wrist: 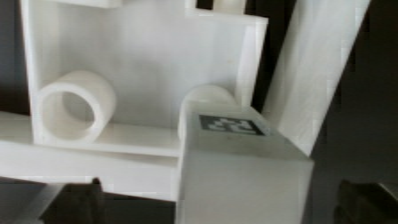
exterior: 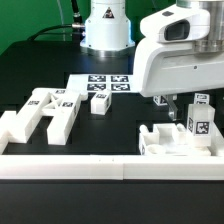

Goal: Assemble chair

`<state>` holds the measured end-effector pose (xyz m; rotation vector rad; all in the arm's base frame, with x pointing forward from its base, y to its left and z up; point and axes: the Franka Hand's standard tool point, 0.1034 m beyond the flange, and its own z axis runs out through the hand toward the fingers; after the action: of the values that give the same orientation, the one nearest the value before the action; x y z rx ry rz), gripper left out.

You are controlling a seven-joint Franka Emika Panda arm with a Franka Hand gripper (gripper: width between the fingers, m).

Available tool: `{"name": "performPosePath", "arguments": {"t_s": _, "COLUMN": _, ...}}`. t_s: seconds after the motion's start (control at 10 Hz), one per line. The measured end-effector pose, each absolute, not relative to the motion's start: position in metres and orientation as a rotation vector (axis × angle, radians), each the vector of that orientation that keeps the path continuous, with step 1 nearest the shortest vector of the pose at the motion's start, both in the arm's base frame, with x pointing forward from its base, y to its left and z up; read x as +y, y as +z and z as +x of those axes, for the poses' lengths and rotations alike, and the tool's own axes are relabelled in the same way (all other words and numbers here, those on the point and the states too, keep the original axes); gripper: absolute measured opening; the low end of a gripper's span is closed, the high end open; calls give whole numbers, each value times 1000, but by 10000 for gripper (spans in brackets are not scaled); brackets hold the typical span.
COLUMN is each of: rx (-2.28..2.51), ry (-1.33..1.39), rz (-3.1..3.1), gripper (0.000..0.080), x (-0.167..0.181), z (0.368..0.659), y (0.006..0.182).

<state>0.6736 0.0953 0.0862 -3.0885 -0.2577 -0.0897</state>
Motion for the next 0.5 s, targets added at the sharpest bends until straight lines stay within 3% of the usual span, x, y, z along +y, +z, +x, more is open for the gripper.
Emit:
{"name": "performPosePath", "arguments": {"t_s": 0.2, "rx": -259, "ry": -91, "rz": -3088, "gripper": 649, "x": 96, "z": 674, "y": 87}}
{"name": "performPosePath", "arguments": {"t_s": 0.4, "rx": -258, "ry": -90, "rz": -3088, "gripper": 389, "x": 96, "z": 674, "y": 86}}
{"name": "performPosePath", "arguments": {"t_s": 0.5, "rx": -258, "ry": -90, "rz": -3088, "gripper": 389, "x": 96, "z": 674, "y": 86}}
